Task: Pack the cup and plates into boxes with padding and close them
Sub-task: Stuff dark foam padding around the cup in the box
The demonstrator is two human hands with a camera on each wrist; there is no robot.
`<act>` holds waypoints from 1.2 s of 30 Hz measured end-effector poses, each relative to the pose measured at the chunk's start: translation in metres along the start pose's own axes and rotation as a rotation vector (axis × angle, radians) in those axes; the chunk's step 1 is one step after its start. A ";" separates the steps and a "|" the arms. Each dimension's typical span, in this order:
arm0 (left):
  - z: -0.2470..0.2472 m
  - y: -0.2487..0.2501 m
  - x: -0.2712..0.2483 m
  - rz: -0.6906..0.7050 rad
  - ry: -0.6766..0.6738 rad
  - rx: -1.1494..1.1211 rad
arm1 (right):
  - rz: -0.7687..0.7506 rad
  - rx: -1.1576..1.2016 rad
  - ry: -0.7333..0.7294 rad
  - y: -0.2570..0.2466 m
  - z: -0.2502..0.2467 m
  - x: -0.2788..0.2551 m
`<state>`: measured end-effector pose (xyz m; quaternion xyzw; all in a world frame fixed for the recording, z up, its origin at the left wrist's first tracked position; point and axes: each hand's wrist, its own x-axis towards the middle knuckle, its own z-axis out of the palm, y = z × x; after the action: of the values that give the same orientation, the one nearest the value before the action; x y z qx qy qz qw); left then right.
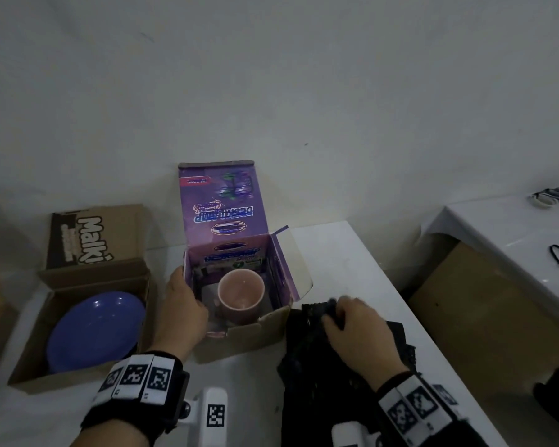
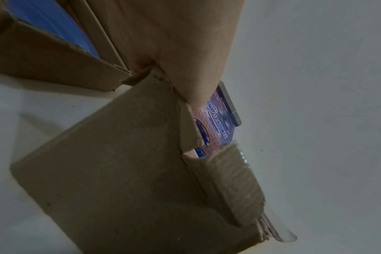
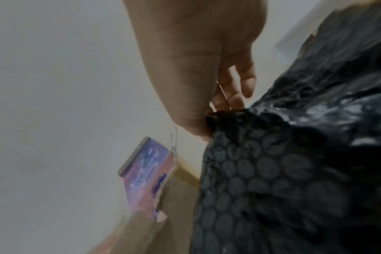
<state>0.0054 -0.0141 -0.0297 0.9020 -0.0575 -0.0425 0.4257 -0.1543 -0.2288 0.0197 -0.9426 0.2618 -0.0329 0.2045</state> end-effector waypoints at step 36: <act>-0.011 -0.009 -0.015 0.068 -0.035 0.124 | -0.492 -0.069 0.162 -0.097 0.004 0.041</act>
<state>-0.0076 0.0017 -0.0292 0.9234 -0.0979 -0.0400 0.3689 -0.0714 -0.1730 0.0534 -0.9786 0.0410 -0.1481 0.1366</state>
